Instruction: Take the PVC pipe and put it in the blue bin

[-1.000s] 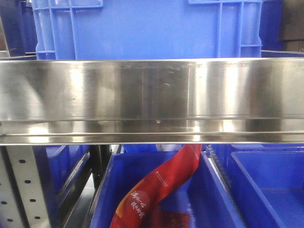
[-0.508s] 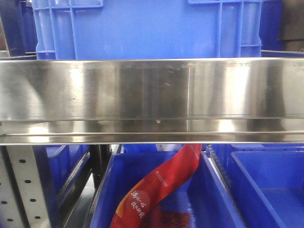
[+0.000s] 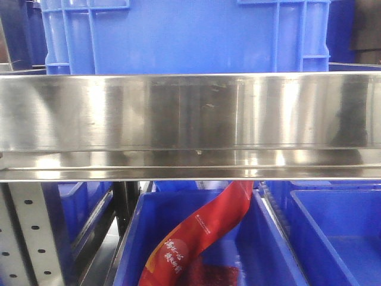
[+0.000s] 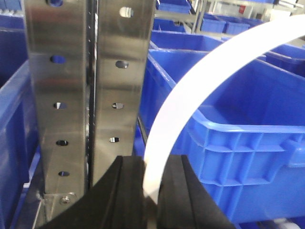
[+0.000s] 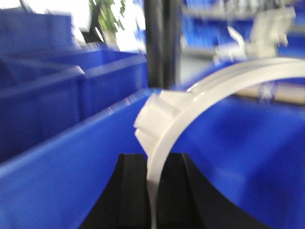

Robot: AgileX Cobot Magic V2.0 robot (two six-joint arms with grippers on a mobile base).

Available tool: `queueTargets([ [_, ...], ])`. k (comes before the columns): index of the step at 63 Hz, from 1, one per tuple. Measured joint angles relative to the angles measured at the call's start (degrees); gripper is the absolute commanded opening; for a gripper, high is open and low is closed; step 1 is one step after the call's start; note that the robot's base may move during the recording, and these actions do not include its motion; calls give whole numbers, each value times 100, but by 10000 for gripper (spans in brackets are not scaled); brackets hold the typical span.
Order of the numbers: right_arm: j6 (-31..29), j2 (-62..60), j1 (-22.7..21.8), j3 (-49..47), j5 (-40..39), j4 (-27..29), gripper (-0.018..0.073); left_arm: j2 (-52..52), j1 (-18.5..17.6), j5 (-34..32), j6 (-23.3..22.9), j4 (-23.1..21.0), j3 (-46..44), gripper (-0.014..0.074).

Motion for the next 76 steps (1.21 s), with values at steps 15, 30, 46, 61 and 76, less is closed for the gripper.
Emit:
queueTargets([
  [15, 12, 719, 0, -1000, 1170, 0, -162, 909, -918, 401, 552, -276, -1215, -111],
  [30, 12, 800, 3, -1103, 1449, 11, -162, 2634, -1456, 471, 590, -204, -2825, -111],
  [46, 12, 800, 3, -1123, 1790, -50, -162, 4194, -1482, 100, 528, -127, -4009, -111],
  [61, 12, 800, -20, -1123, 2101, -209, -162, 4995, -1367, -456, 104, -127, -4191, -111],
  [76, 12, 800, -20, -1123, 2101, -209, -162, 5476, -1245, -633, 81, -127, -4191, -111],
])
